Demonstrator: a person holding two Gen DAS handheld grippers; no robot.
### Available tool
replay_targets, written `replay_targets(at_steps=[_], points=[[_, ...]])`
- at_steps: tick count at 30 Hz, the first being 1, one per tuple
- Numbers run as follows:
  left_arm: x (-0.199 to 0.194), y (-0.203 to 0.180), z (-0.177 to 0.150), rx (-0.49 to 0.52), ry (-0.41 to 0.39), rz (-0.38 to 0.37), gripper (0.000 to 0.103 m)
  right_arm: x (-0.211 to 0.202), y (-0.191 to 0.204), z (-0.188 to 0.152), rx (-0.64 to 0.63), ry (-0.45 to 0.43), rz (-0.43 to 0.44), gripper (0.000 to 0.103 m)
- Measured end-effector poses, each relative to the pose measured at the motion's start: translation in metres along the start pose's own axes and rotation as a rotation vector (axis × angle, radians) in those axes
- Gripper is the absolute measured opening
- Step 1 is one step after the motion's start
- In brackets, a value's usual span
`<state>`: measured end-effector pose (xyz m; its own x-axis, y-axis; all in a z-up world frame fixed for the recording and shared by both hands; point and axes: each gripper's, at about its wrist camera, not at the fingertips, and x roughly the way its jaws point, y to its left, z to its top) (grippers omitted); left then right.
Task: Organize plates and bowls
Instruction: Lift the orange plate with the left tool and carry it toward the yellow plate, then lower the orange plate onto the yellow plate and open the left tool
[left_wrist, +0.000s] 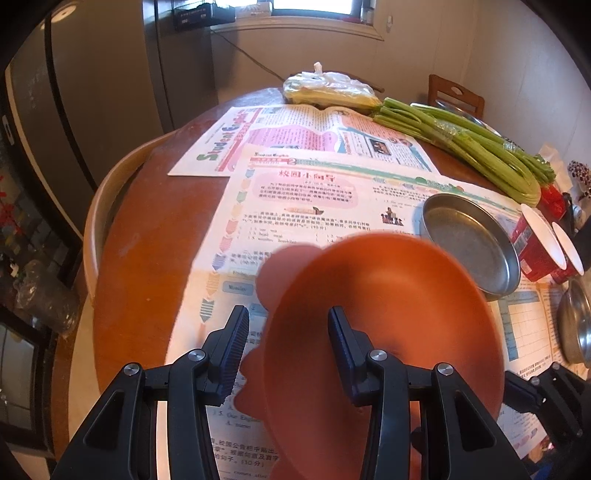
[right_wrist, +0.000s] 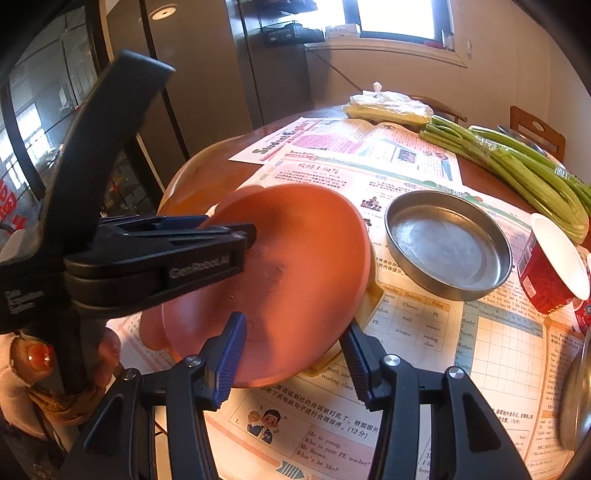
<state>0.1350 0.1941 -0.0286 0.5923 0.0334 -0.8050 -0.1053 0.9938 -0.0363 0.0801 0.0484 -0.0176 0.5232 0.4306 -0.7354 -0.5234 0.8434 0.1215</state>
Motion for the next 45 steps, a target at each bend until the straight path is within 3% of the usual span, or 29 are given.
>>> replay_targets(at_steps=[16, 29, 35, 45], points=[[0.01, 0.002, -0.004, -0.005, 0.01, 0.009, 0.045, -0.008, -0.002, -0.006, -0.016, -0.012, -0.022, 0.052], [0.008, -0.006, -0.007, 0.031, -0.006, 0.059, 0.046, -0.013, -0.001, -0.007, -0.037, -0.029, -0.041, 0.052], [0.004, -0.003, -0.007, 0.013, 0.007, 0.022, 0.047, -0.017, -0.005, -0.007, -0.014, -0.042, -0.01, 0.052], [0.003, -0.003, -0.01, 0.012, 0.009, 0.051, 0.047, -0.019, -0.002, -0.009, -0.025, -0.035, 0.01, 0.052]])
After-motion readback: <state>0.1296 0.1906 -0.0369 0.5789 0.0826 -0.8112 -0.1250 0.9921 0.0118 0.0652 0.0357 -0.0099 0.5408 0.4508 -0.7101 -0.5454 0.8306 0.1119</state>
